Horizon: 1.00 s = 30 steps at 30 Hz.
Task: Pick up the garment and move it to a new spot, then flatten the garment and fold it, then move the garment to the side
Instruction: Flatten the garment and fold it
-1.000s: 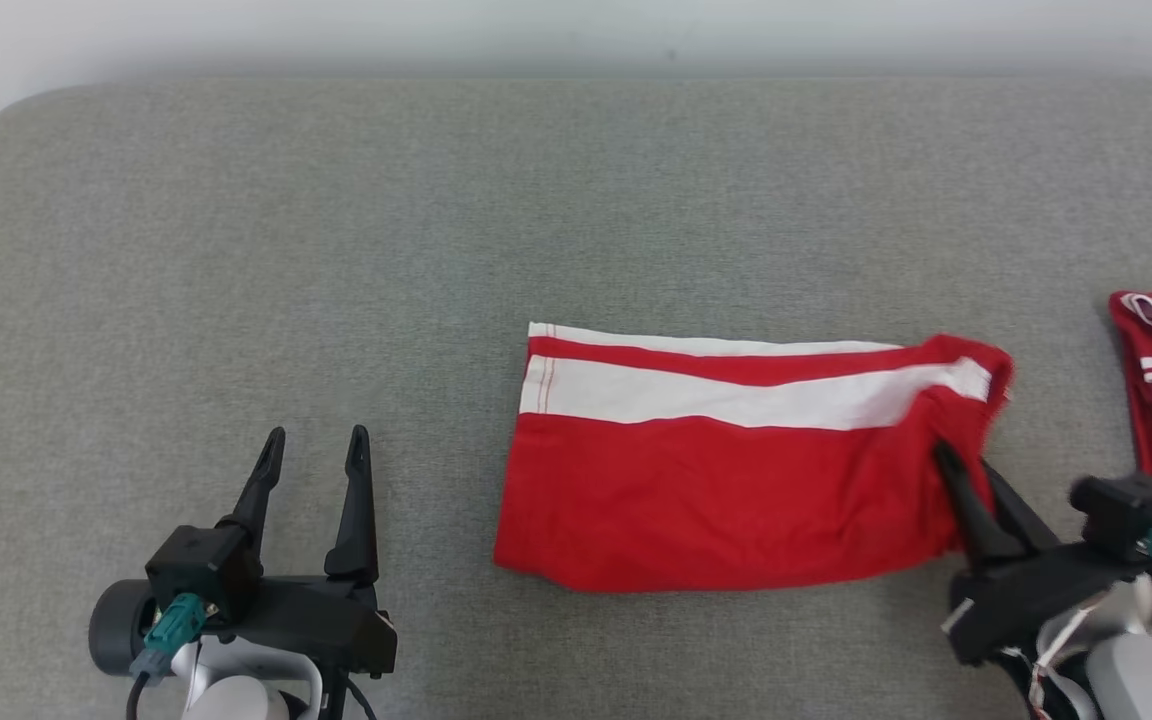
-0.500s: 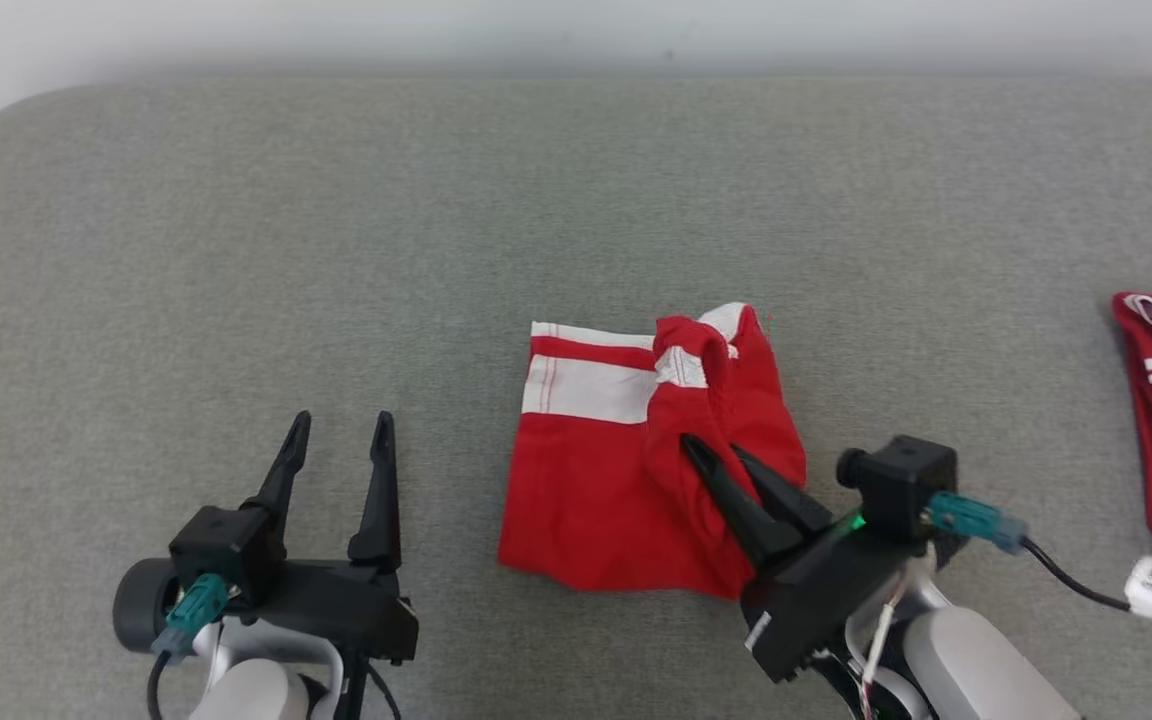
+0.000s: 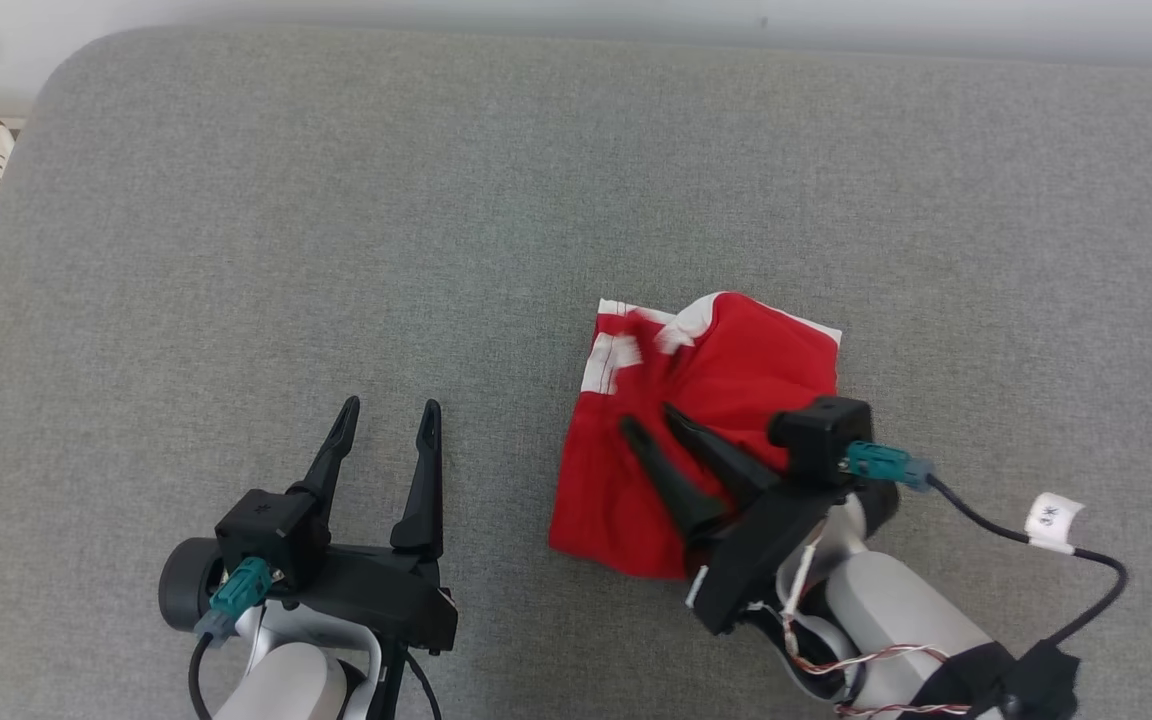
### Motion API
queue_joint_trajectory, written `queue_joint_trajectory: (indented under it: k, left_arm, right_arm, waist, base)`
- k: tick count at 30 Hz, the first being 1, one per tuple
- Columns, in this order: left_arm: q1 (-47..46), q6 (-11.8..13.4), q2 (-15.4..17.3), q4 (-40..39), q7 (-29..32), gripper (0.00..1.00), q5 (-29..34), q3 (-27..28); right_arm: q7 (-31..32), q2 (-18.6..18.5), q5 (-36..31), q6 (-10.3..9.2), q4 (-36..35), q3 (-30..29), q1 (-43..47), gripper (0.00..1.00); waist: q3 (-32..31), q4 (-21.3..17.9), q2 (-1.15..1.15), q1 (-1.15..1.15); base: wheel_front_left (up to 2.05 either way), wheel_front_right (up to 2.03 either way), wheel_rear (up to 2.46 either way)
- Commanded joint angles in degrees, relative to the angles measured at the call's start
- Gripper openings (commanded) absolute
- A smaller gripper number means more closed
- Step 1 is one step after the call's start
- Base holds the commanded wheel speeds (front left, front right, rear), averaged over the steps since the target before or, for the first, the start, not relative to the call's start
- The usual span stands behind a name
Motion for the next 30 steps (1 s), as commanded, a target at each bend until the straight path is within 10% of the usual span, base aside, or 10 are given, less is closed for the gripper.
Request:
queue_joint_trajectory:
  k: [1,11,30]
  left_arm:
    - [-0.63,0.19,0.14,0.15,-0.34,1.00,0.78,0.08]
    - [0.31,0.86,1.21,0.11,-0.41,1.00,0.72,0.44]
    - [5.82,5.74,7.69,-5.03,0.12,1.00,0.09,5.56]
  right_arm:
    - [-0.80,0.20,0.47,-0.03,-0.07,0.75,-1.09,1.00]
    - [-7.25,-0.95,3.43,-0.03,-5.45,6.91,-2.09,1.00]
    - [-11.33,-4.65,-17.48,-0.03,-18.16,-22.55,16.23,1.00]
  waist:
    - [0.07,-0.17,-0.01,0.00]
    - [-0.91,-2.54,-0.01,0.00]
    - [-5.96,-9.04,-0.01,0.00]
  base:
    - [0.00,0.00,0.00]
    - [0.00,0.00,0.00]
    - [0.00,0.00,0.00]
